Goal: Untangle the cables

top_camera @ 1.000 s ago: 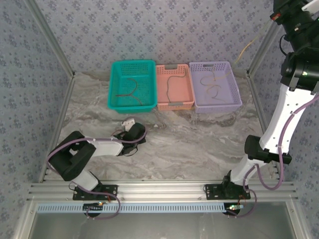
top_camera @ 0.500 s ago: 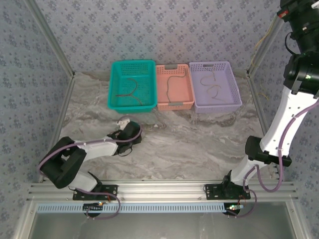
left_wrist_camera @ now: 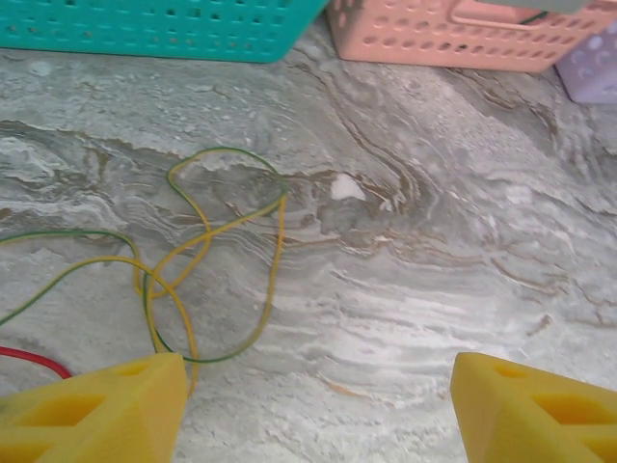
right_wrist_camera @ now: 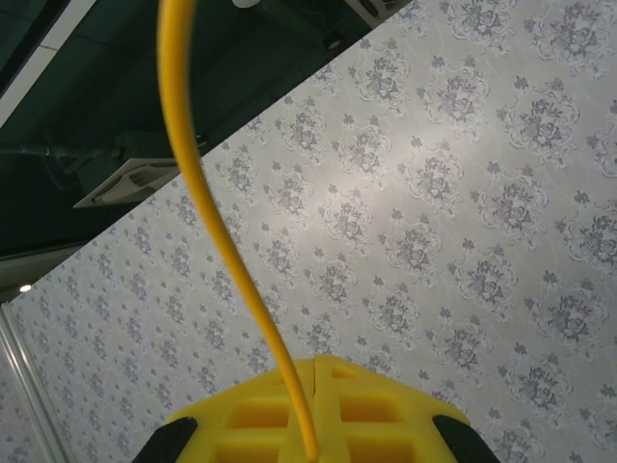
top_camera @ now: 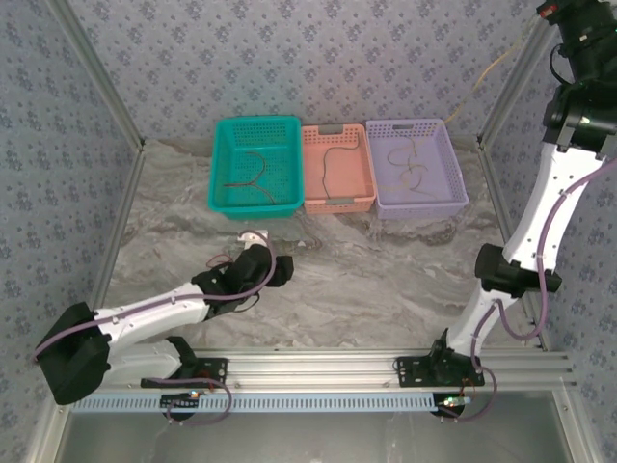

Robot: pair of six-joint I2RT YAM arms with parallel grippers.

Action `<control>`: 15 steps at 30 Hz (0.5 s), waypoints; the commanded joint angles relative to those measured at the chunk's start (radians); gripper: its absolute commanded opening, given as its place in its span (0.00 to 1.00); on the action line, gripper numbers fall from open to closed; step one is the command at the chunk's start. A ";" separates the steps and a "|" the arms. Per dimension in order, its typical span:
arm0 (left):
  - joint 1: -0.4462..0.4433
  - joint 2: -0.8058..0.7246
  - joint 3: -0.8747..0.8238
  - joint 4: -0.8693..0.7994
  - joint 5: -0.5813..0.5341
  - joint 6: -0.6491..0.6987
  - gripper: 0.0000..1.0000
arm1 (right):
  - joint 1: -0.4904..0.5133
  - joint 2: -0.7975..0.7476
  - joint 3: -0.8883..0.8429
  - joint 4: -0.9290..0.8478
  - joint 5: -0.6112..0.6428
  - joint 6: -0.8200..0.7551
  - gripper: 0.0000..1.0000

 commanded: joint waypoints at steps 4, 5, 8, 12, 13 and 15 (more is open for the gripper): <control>-0.045 -0.052 0.014 -0.051 -0.009 0.020 0.72 | 0.035 0.087 0.058 0.101 0.015 0.011 0.00; -0.050 -0.055 0.012 -0.054 -0.013 0.018 0.72 | 0.045 0.090 0.058 0.095 0.022 -0.002 0.00; -0.056 -0.056 0.004 -0.054 -0.014 0.012 0.72 | 0.068 0.095 0.058 0.087 0.042 -0.031 0.00; -0.063 -0.052 -0.016 -0.041 -0.010 -0.002 0.72 | 0.079 0.103 0.056 0.055 0.054 -0.061 0.00; -0.065 -0.053 -0.018 -0.039 -0.011 -0.003 0.72 | 0.081 0.106 0.055 0.040 0.052 -0.071 0.00; -0.072 -0.055 -0.022 -0.034 -0.011 -0.007 0.72 | 0.084 0.113 0.034 0.015 0.043 -0.089 0.00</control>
